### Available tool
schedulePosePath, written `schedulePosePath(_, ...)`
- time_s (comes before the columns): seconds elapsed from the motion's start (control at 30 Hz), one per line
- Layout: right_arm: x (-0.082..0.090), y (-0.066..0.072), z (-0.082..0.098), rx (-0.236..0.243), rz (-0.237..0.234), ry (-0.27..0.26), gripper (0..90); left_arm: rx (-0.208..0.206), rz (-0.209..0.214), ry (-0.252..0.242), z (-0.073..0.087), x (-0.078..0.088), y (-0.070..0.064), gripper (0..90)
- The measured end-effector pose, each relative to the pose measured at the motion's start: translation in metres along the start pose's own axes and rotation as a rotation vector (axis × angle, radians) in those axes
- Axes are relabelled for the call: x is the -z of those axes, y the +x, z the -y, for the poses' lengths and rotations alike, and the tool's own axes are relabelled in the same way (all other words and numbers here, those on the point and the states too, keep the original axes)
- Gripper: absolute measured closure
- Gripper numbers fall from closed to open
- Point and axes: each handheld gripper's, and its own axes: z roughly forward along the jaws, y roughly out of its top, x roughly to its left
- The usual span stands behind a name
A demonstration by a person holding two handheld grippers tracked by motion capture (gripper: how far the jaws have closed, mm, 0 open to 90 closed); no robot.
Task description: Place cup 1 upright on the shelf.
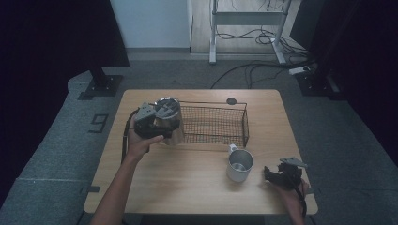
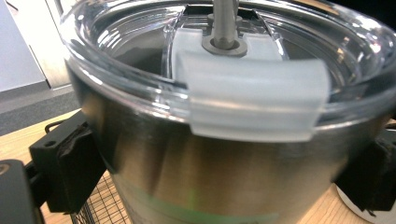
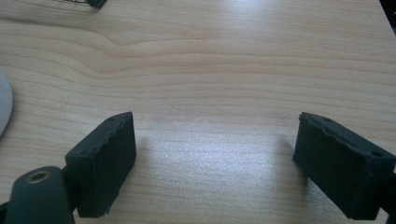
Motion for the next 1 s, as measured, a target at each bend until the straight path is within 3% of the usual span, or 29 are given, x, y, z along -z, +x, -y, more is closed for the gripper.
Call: schedulePosePath(1.0, 0.0, 0.0, 0.0, -0.005, 0.005, -0.002, 12.6, 0.008, 0.002, 0.012, -0.009, -0.019, 0.012, 4.1)
